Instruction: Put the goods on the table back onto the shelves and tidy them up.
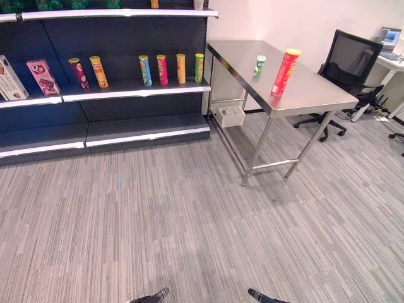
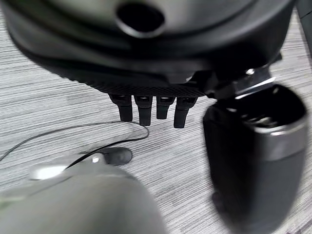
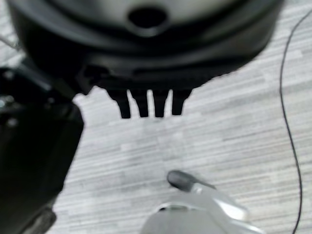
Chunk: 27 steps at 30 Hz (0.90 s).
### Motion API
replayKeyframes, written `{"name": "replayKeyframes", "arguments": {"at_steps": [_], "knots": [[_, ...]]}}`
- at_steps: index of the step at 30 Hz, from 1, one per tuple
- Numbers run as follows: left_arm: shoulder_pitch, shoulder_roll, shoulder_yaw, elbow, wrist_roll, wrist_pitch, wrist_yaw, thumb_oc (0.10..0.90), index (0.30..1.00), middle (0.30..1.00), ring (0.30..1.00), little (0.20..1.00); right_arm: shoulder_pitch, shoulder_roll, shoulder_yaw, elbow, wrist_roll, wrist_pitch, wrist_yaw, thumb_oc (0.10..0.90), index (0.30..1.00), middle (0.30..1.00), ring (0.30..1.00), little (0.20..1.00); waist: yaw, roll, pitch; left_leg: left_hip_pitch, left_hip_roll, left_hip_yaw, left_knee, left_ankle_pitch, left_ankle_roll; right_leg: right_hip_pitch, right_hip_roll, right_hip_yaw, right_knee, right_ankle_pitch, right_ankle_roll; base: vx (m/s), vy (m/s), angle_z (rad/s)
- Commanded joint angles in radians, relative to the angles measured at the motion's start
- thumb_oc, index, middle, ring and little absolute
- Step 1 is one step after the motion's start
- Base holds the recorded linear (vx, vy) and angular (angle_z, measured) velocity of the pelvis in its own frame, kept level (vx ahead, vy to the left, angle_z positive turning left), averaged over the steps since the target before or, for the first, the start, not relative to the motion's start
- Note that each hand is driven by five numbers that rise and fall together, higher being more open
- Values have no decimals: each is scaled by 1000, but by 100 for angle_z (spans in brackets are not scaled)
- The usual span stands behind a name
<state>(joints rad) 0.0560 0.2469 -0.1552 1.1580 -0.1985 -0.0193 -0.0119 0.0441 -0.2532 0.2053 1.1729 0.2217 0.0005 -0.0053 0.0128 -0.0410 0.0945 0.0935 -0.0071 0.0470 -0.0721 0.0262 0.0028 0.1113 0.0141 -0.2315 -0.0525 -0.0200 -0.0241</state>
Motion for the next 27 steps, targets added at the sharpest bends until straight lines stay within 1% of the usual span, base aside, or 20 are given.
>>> {"name": "replayKeyframes", "arguments": {"at_steps": [1, 5, 10, 20, 21, 24, 25, 26, 27], "knots": [[-71, 24, -18, -23, -44, -48, -3, 800, 900, 900, 900, 900, -52, -50, -10, 0, 42, -34, -10, 800, 900, 900, 900, 900, 8, 9, 27, 29, 40, 53, -15, -34, -55, 20, -83, -4, -35, 32, 141, 0, 0, 0], [-74, 28, -10, -30, -54, -48, 5, 800, 900, 900, 900, 900, -45, -53, -13, -6, 41, -34, -12, 800, 900, 900, 900, 900, 4, 14, 27, 34, 41, 52, -15, -35, -56, 23, -81, -1, -35, 28, 138, -3, -20, -1], [-76, 31, -23, -39, -40, -49, 4, 800, 900, 900, 900, 900, -41, -59, -13, -2, 36, -32, -12, 800, 900, 900, 900, 900, -5, 22, 31, 37, 46, 55, -15, -33, -58, 21, -76, 8, -35, 28, 134, 0, -30, -3], [-98, 26, -25, -50, -54, -50, 21, 800, 900, 900, 900, 900, -36, -62, -13, 4, 39, -35, -13, 800, 900, 900, 900, 900, -18, 25, 39, 46, 61, 61, -15, -29, -64, 15, -58, 22, -35, 19, 124, 14, -49, -5], [-106, 27, -29, -56, -62, -51, 23, 800, 900, 900, 900, 900, -40, -64, -11, 4, 41, -37, -14, 800, 900, 900, 900, 900, -17, 19, 56, 30, 65, 59, 18, -31, -66, 13, -56, 25, -35, 19, 119, -34, -117, -3], [-122, 33, -38, -82, -82, -54, 26, 800, 900, 900, 900, 900, -51, -71, -9, -4, 50, -41, -17, 800, 900, 900, 900, 900, -15, 4, 94, -59, 67, 46, 162, -62, -71, 3, -54, 25, -35, 18, 100, -64, -125, -2], [-122, 35, -42, -95, -89, -56, 25, 800, 900, 900, 900, 900, -50, -77, -10, -11, 56, -43, -16, 800, 900, 900, 900, 900, -13, -3, 111, -114, 65, 38, 256, -73, -77, 2, -53, 23, -29, 11, 87, -75, -169, 2], [-127, 38, -47, -102, -92, -57, 28, 800, 900, 900, 900, 900, -52, -81, -10, -18, 60, -44, -19, 800, 900, 900, 900, 900, -11, -9, 132, -185, 71, 21, 355, -45, -84, 1, -54, 19, -25, 8, 77, -58, -165, 20], [-131, 38, -50, -110, -97, -57, 29, 800, 900, 900, 900, 900, -52, -86, -10, -26, 61, -45, -19, 800, 900, 900, 900, 900, -7, -10, 146, -225, 70, 5, 409, -15, -87, 2, -51, 18, -21, 7, 69, -14, -169, 29]]}}
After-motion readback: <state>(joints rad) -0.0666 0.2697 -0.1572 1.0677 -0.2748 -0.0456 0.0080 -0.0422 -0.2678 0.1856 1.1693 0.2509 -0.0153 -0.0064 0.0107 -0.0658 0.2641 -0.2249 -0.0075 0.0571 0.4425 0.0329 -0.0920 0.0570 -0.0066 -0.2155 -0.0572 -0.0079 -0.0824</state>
